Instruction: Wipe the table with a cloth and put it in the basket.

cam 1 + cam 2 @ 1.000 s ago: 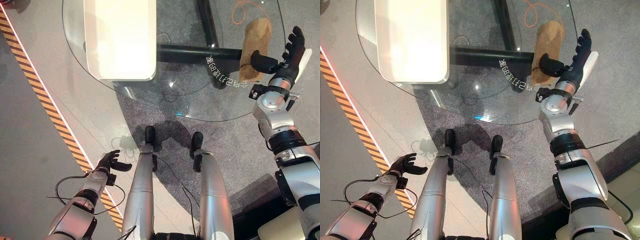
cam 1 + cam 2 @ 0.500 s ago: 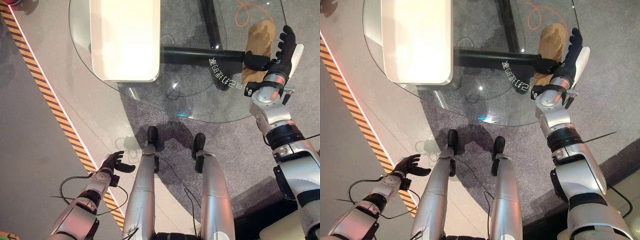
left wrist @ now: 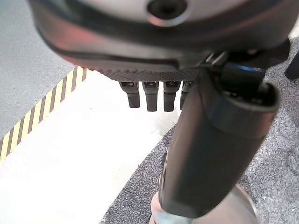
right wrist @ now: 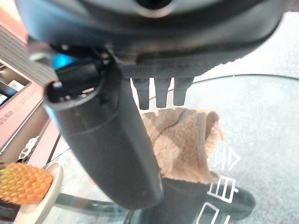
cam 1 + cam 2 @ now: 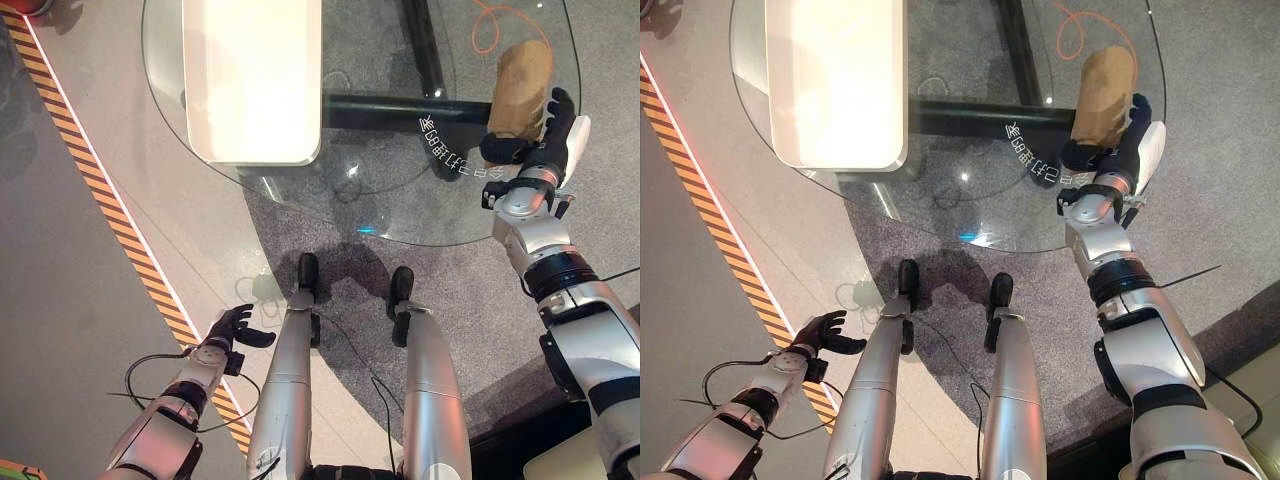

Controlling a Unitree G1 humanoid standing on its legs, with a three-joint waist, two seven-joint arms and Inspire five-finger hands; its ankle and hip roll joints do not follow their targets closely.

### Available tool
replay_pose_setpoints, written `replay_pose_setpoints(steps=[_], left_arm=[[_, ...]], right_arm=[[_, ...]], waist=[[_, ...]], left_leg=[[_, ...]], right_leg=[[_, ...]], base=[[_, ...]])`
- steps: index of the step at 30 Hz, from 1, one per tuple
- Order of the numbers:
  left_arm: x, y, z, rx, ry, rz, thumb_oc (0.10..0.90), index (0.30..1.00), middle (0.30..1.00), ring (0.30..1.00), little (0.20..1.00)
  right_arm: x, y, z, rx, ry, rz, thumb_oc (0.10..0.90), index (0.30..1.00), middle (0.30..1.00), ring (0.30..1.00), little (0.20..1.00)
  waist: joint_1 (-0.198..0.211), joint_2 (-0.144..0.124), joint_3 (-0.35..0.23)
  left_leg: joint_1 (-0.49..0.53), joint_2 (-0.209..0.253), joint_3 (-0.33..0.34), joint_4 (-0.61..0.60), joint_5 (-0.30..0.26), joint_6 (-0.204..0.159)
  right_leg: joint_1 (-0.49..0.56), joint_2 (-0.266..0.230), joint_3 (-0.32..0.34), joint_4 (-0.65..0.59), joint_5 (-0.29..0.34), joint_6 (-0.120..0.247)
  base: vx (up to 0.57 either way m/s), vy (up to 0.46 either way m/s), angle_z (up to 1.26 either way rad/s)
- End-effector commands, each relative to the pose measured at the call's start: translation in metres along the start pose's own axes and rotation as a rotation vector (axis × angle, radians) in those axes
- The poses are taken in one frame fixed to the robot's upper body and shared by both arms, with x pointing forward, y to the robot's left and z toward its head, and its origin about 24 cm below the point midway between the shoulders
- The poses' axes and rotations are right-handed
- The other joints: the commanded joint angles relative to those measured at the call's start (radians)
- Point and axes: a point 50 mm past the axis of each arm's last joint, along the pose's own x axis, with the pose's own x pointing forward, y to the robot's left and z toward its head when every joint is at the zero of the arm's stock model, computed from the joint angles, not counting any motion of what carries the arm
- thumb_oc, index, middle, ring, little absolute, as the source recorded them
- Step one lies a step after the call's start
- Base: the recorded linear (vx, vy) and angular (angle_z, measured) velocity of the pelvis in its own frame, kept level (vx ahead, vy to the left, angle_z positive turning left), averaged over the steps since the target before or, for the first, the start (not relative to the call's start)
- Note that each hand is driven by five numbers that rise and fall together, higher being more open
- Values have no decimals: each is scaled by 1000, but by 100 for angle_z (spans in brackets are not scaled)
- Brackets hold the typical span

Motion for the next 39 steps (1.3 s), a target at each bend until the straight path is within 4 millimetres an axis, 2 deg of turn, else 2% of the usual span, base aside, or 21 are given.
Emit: replay_pose_setpoints(steps=[1, 12, 21, 23, 24, 25, 33, 39], left_arm=[[-7, -8, -36, -47, 103, 17, 800, 900, 900, 900, 900], [-7, -9, -34, -46, 100, 8, 800, 900, 900, 900, 900], [-6, -10, -32, -46, 97, 4, 800, 900, 900, 900, 900], [-6, -9, -32, -44, 96, 3, 800, 900, 900, 900, 900], [-6, -9, -32, -44, 97, 4, 800, 900, 900, 900, 900], [-6, -9, -32, -45, 97, 4, 800, 900, 900, 900, 900], [-6, -10, -31, -39, 96, 0, 800, 900, 900, 900, 900], [-6, -10, -29, -40, 94, 0, 800, 900, 900, 900, 900]], right_arm=[[18, -28, 47, 3, -156, -152, 800, 900, 900, 900, 900], [22, -28, 38, -49, -118, -134, 800, 900, 900, 900, 900], [20, -18, 37, -94, -108, -79, 800, 900, 900, 900, 900], [20, -19, 36, -108, -100, -79, 685, 801, 801, 801, 785], [21, -20, 34, -124, -91, -80, 235, 415, 415, 415, 335], [21, -20, 31, -147, -72, -79, 100, 300, 300, 300, 200], [27, -27, 17, -209, 8, -83, 100, 300, 300, 300, 200], [28, -29, 14, -214, 19, -83, 100, 300, 300, 300, 200]], waist=[[-8, 62, -24], [5, 68, -24], [11, 72, -24], [13, 73, -24], [14, 72, -24], [15, 73, -24], [20, 77, -24], [20, 79, -24]], left_leg=[[7, -20, 29, 45, -55, 54], [1, -30, 18, 39, -50, 61], [-6, -34, 15, 34, -44, 64], [-6, -34, 14, 33, -43, 65], [-8, -35, 13, 33, -42, 65], [-9, -36, 12, 33, -42, 65], [-9, -39, 12, 26, -38, 69], [-14, -40, 12, 26, -38, 71]], right_leg=[[28, 4, -33, -96, 66, 4], [20, 7, -36, -96, 70, 5], [10, 9, -38, -92, 71, 5], [10, 9, -39, -91, 71, 5], [9, 10, -39, -90, 71, 5], [7, 10, -39, -89, 71, 5], [7, 12, -40, -98, 78, 6], [1, 13, -38, -97, 80, 8]], base=[[0, 0, 0], [0, 0, 0], [0, 0, 0], [0, 0, 0], [0, 0, 0], [0, 0, 0], [0, 0, 0], [0, 0, 0]])
